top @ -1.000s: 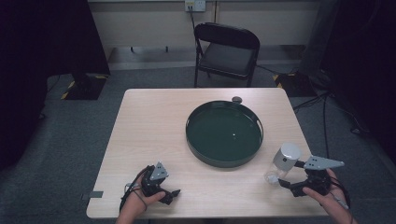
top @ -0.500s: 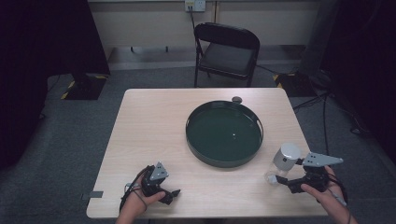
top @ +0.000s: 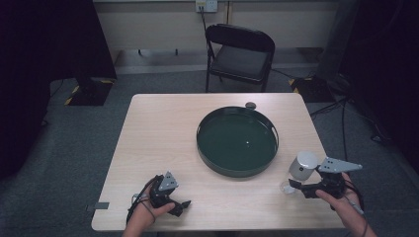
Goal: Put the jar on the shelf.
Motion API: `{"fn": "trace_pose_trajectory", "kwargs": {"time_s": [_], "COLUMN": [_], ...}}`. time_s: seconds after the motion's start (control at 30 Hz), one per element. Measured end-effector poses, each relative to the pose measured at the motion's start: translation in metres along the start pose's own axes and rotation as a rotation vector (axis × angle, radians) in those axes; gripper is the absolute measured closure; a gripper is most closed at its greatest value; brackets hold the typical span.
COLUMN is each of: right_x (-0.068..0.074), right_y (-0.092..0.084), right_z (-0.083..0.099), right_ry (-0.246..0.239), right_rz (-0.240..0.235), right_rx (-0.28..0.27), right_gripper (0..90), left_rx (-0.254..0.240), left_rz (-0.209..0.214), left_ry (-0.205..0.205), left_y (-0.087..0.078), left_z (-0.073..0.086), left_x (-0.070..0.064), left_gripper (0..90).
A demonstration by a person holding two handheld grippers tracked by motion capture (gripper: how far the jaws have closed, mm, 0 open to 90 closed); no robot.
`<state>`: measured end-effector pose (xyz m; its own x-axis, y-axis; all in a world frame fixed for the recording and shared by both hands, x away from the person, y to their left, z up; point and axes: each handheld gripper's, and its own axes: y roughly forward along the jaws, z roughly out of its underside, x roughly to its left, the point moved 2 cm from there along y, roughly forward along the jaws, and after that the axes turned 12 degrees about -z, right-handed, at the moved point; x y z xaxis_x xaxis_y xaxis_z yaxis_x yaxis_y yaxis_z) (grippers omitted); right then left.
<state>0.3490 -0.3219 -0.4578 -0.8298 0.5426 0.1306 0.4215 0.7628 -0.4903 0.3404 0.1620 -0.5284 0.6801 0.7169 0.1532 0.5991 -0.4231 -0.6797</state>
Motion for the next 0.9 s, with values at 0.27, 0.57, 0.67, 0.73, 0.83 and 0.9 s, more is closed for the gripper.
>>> {"fn": "trace_pose_trajectory", "kwargs": {"time_s": [0.27,0.57,0.67,0.73,0.83,0.9], "right_x": [-0.0008,0.0007,0.0011,0.0013,0.0013,0.0014], "right_y": [0.0057,0.0074,0.0077,0.0076,0.0074,0.0070], "right_z": [-0.0012,-0.0001,-0.0002,-0.0008,-0.0031,-0.0056], "right_ry": [-0.009,-0.017,-0.018,-0.023,-0.029,-0.030], "right_rz": [-0.004,0.019,0.027,0.038,0.048,0.047], "right_rx": [-0.033,-0.064,-0.067,-0.072,-0.079,-0.083], "right_gripper": [29.9,30.9,30.9,31.0,31.0,31.0], "left_rx": [0.000,0.000,0.000,0.000,0.000,0.000], "left_rz": [0.000,0.000,0.000,0.000,0.000,0.000], "left_ry": [-0.001,0.000,0.000,0.000,0.000,0.000], "left_y": [0.0000,0.0000,0.0000,0.0000,0.0000,0.0000], "left_z": [0.0000,0.0000,0.0000,0.0000,0.0000,0.0000], "left_x": [0.0000,0.0000,0.0000,0.0000,0.0000,0.0000], "left_gripper": [0.0,0.0,0.0,0.0,0.0,0.0]}}
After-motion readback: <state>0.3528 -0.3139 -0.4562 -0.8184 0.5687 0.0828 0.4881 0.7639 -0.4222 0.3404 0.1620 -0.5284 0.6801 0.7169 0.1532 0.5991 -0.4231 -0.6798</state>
